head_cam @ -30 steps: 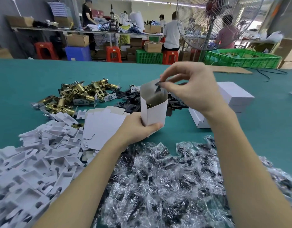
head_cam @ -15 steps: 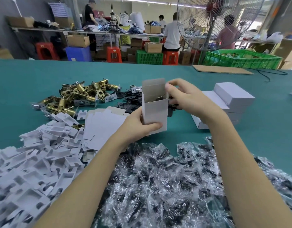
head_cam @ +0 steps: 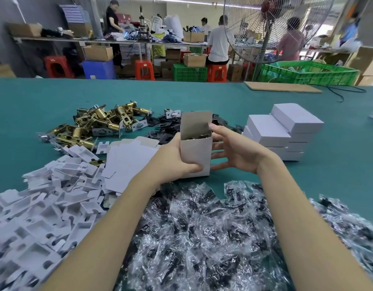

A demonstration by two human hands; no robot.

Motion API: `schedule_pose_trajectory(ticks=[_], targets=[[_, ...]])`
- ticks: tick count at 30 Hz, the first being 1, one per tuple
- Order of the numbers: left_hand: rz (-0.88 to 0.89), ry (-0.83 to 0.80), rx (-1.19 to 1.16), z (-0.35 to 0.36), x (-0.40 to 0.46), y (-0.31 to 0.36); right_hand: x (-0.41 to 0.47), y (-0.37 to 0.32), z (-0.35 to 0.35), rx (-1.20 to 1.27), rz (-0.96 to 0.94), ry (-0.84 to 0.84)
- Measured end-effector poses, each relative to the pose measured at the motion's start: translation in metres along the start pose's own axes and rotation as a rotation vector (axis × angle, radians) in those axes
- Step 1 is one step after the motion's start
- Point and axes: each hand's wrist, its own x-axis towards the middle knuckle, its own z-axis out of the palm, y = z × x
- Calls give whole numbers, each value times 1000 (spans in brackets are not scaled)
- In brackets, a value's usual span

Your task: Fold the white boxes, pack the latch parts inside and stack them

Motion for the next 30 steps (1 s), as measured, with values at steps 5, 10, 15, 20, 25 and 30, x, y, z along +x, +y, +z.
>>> schedule_pose_trajectory(ticks=[5,10,15,20,25,30], targets=[[-62,-205,-146,-27,-3,12,0,0,-2,34,-6,-67],[-117,-157,-441,-57,-6,20,4,4,0,69,-4,-66],[-142,-109,-451,-49,-6,22,6,5,0,130,-41,-53],[-111,23,-485,-42,-3,24,6,6,-2,178,-58,-44],[-101,17,-467,-36,-2,24,6,5,1,134,-74,-68],[57,207,-418,-25,1,27,4,5,1,172,-124,-139]])
